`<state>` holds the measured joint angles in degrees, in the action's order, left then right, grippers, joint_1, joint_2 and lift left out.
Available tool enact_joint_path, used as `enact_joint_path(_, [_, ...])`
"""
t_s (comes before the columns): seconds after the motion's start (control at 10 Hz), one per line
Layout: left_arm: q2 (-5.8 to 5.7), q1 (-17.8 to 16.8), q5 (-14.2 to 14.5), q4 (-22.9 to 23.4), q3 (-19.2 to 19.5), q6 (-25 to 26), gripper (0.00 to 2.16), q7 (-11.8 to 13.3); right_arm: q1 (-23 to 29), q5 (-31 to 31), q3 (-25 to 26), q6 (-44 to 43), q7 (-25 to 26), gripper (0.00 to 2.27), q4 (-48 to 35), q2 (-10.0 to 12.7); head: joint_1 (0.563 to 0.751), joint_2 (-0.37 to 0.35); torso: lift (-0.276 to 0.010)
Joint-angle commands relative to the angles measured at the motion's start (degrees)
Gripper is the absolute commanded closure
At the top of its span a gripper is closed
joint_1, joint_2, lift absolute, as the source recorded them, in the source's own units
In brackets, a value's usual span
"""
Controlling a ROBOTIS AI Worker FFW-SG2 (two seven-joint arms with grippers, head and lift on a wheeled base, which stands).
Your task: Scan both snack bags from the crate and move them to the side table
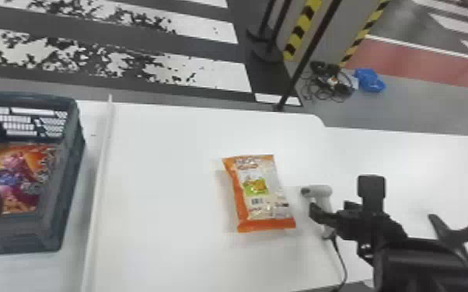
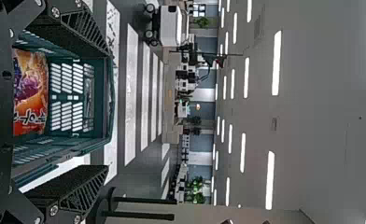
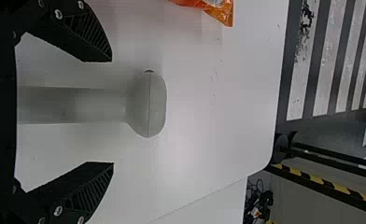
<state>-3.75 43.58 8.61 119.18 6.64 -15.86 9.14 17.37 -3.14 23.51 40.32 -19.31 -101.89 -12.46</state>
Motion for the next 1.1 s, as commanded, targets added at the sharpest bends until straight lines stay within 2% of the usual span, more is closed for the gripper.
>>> enact_joint_path(0.0, [0.06, 0.01, 0.0, 0.0, 0.04, 0.0, 0.15, 0.0, 2.32, 3.58, 2.24, 0.43, -0.02, 0.1, -4.55, 0.59, 0.695, -0.323, -0.075])
enact_joint_path(0.2, [0.15, 0.01, -0.09, 0.0, 0.04, 0.0, 0.15, 0.0, 3.99, 8.06, 4.17, 2.89, -3.36, 0.09, -8.94, 1.03, 0.695, -0.32, -0.075])
enact_joint_path(0.6, [0.24, 0.1, -0.09, 0.0, -0.05, 0.0, 0.15, 0.09, 2.23, 16.15, 5.4, 9.57, -14.96, 0.09, -9.38, 0.68, 0.695, -0.24, -0.075])
enact_joint_path(1.0, [0.24, 0.1, -0.09, -0.17, -0.05, 0.0, 0.15, 0.09, -2.34, 16.58, 2.41, 15.37, -20.5, 0.09, -3.58, -1.34, 0.695, -0.175, -0.075])
